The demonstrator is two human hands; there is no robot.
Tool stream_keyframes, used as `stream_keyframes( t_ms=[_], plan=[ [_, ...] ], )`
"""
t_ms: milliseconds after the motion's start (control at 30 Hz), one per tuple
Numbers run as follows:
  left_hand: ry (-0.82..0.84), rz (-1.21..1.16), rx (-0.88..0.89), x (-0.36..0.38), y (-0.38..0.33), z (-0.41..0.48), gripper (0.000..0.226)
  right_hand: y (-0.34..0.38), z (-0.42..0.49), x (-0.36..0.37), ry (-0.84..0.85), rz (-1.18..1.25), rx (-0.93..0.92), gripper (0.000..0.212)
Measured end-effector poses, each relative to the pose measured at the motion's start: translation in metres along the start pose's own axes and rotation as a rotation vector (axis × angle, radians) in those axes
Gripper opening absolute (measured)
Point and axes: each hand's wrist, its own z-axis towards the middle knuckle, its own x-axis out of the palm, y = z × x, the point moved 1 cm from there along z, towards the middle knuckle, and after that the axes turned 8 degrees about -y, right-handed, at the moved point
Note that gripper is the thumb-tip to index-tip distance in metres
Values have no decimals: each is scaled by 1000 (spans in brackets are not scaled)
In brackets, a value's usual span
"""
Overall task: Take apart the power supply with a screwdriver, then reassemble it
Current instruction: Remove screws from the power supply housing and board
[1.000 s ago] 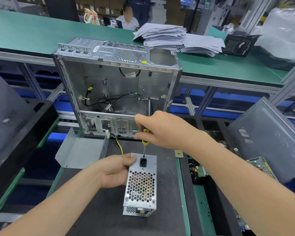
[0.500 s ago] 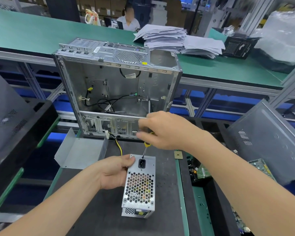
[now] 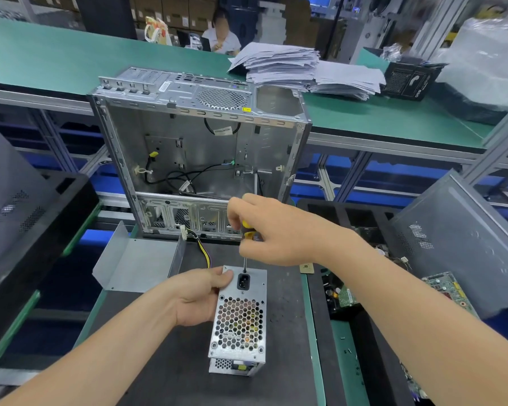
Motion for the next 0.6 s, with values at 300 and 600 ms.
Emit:
stream_keyframes(
  t_ms=[300, 600],
  plan=[
    [-30, 6, -2, 3, 0, -2, 34, 2, 5, 0, -29, -316, 95, 34],
    [-57, 2, 1, 4, 0, -4, 33, -3, 5, 3, -78, -447, 106, 44]
  ],
)
